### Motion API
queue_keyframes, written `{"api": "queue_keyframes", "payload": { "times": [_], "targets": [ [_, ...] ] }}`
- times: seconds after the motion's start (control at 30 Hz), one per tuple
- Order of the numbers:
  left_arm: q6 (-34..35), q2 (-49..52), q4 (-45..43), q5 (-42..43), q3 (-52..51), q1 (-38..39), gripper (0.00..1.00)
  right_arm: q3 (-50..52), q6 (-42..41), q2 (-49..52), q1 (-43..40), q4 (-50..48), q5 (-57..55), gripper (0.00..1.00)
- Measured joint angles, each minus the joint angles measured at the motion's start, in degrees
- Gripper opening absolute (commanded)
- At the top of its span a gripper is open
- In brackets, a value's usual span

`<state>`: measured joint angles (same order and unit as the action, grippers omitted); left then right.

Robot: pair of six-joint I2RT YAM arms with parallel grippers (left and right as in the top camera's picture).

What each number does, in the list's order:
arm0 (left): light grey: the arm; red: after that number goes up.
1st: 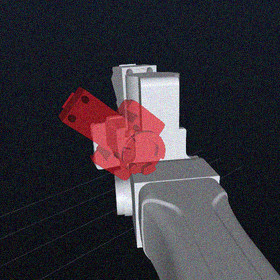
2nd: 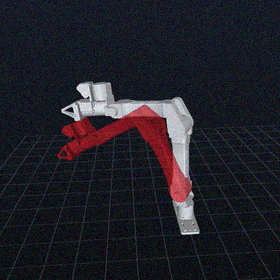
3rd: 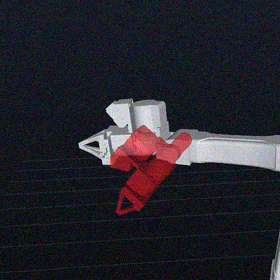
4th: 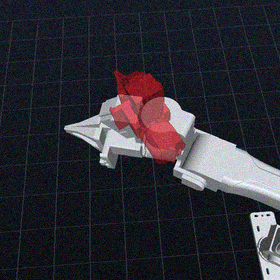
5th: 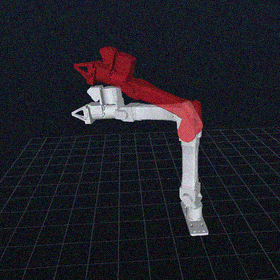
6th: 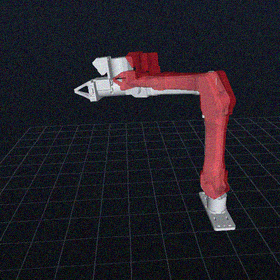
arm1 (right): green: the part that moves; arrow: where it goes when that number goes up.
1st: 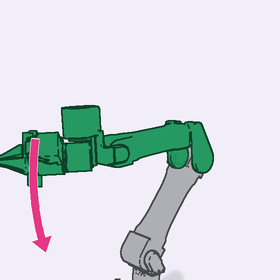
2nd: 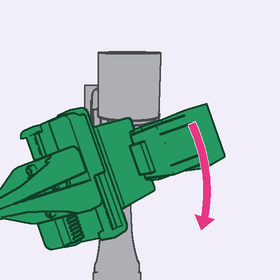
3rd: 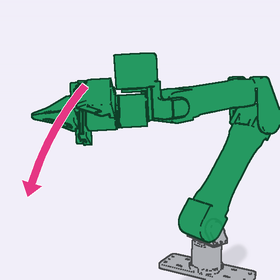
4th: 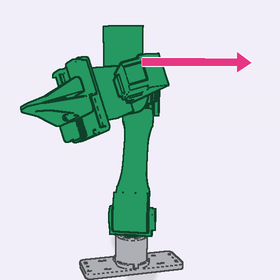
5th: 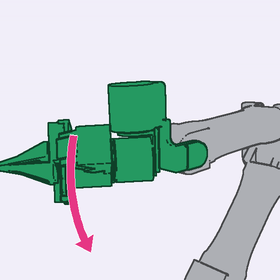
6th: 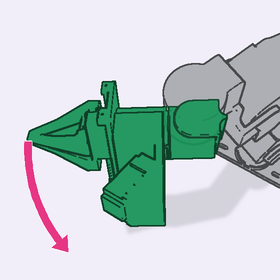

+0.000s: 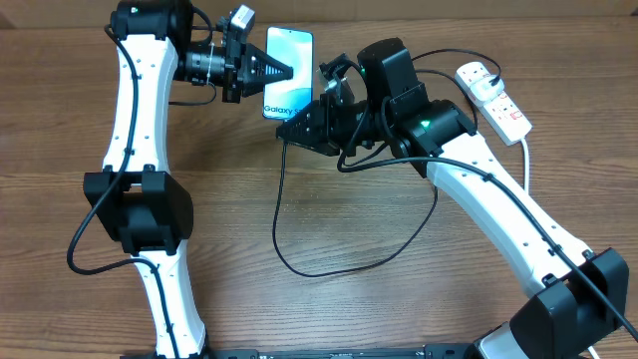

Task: Plug charger to phone and switch on socket
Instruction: 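Open the right gripper and pull it back from the plugged cable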

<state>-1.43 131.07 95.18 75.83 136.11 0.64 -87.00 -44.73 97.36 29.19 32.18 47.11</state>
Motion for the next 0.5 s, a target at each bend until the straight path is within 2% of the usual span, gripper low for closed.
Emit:
{"api": "queue_keyframes", "payload": {
  "times": [0.1,0.5],
  "targets": [
    [0.0,0.02,-0.04,0.02,0.0,0.02,0.04,0.0,-0.11,0.0,-0.35,0.04,0.11,0.18],
    [-0.02,0.02,-0.04,-0.02,0.0,0.0,0.04,0.0,-0.48,0.0,-0.74,-0.11,0.61,0.05]
  ]
}}
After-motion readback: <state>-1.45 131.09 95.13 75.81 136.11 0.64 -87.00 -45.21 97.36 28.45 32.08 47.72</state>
